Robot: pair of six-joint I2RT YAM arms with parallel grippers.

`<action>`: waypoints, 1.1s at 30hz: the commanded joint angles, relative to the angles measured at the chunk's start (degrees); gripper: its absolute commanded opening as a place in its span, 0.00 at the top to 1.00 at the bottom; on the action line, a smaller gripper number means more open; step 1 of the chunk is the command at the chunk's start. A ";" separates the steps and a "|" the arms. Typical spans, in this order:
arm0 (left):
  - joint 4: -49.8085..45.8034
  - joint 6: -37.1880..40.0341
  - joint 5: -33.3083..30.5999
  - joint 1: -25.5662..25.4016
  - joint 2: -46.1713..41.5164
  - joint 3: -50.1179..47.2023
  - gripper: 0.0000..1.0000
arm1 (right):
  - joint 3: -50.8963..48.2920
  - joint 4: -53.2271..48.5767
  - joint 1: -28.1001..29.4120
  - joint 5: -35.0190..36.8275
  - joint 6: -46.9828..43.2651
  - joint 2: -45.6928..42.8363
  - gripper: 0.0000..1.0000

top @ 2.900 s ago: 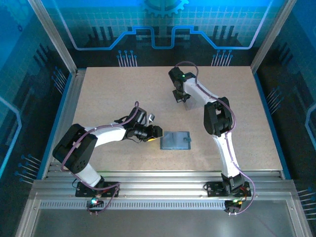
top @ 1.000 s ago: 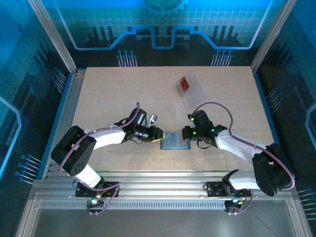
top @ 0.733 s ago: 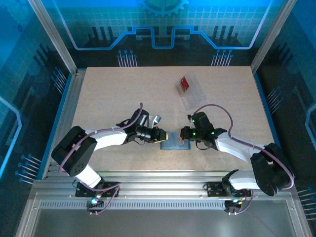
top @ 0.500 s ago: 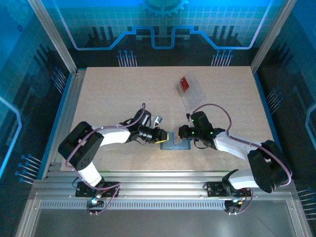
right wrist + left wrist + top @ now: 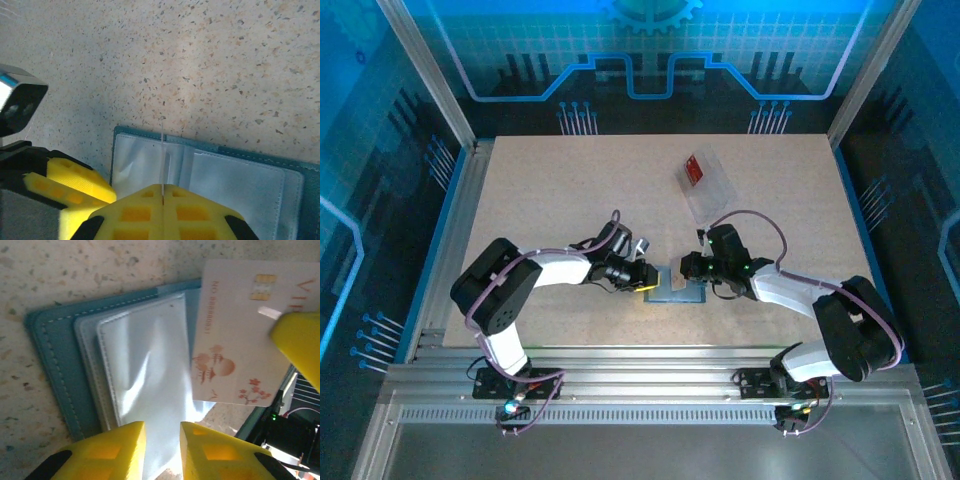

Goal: Put the credit cards into the card holder

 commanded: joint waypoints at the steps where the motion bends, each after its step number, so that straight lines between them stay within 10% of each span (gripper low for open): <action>1: -4.24 1.76 -1.52 -0.15 1.56 1.80 0.75 | 0.77 1.16 -1.19 -1.91 1.31 0.03 1.00; 33: -6.69 2.04 -2.87 -0.15 1.37 2.24 0.76 | -2.02 7.22 -3.68 -7.53 6.87 4.17 1.00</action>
